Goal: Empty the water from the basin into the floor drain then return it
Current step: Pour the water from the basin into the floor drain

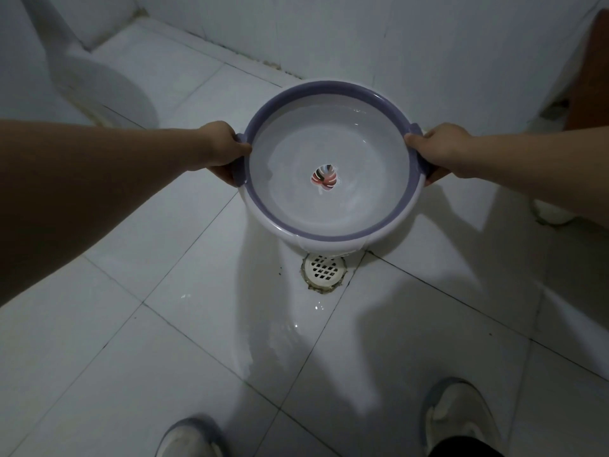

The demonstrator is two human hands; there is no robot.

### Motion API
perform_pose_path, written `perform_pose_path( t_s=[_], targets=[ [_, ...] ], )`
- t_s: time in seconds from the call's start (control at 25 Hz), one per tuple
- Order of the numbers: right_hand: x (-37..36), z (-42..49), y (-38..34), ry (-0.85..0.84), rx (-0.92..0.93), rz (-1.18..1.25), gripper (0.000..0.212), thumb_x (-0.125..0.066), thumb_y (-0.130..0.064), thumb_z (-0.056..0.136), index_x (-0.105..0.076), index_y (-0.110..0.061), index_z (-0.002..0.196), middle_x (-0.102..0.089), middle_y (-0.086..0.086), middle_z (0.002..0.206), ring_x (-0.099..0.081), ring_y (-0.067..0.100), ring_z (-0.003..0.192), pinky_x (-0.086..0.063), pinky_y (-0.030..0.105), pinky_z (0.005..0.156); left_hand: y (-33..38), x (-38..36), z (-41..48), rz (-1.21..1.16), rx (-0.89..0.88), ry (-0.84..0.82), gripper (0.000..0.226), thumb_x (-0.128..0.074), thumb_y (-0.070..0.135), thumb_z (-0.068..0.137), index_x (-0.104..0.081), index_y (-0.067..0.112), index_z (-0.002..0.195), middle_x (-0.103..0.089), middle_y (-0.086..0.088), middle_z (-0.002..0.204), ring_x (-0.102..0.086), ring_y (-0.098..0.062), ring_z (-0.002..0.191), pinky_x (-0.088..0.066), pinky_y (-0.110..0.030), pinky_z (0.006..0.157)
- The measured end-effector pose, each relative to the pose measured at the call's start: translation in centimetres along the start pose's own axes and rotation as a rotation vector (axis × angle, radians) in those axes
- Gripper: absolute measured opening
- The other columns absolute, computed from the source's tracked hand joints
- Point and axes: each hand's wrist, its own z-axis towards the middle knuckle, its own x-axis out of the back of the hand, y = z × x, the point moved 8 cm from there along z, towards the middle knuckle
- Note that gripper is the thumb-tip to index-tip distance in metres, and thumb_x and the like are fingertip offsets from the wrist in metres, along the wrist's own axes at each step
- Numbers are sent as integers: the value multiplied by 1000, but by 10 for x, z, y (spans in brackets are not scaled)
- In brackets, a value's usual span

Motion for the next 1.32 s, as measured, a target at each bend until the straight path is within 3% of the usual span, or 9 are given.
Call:
perform_pose_path(
  t_s=[0.12,0.32,0.52,0.68,1.0,1.16,1.32],
  targets=[
    [-1,-1,0,-4,4,3,60,-49,-43,98,-55,12,121,-65,28,107,-67,44,86,-56,45,68,-1,0,1,-4,-4,2,27,-55,28,98,-63,3,100,-74,-14,82,-74,-26,62,-61,-40,72],
    [-1,-4,-1,-5,3,0,60,-49,-43,98,-54,12,122,-65,30,110,-67,46,88,-57,49,75,-2,0,2,2,-6,-3,26,-55,29,98,-63,4,97,-74,-14,81,-74,-26,63,-60,-36,65],
    [1,-4,-1,0,5,-2,59,-49,-42,99,-54,12,122,-64,29,107,-66,44,87,-55,44,68,1,1,0,20,-11,-3,26,-55,30,98,-63,5,97,-74,-13,81,-74,-23,61,-59,-29,51],
    [1,-4,-2,-3,8,1,60,-48,-42,99,-54,13,121,-64,28,105,-65,42,82,-56,45,71,1,0,-1,34,-16,-5,30,-54,31,99,-63,4,105,-74,-12,86,-74,-26,69,-59,-34,63],
    [1,-5,-2,-3,16,16,60,-49,-43,98,-54,12,121,-64,28,106,-66,42,82,-57,46,73,3,0,-5,30,-6,-5,29,-52,29,100,-62,2,104,-73,-13,82,-72,-21,55,-56,-24,41],
    [1,-6,-2,-1,15,21,61,-49,-43,99,-54,13,122,-62,26,100,-65,41,79,-55,45,70,4,0,-6,28,-5,-6,30,-53,28,99,-63,1,105,-73,-13,82,-73,-24,60,-59,-29,51],
    [2,-7,-3,6,17,11,61,-48,-43,99,-53,12,123,-64,27,104,-65,40,83,-56,46,74,4,0,-5,27,-7,-4,29,-53,29,99,-62,1,103,-72,-13,81,-72,-22,56,-58,-26,45]
  ],
)
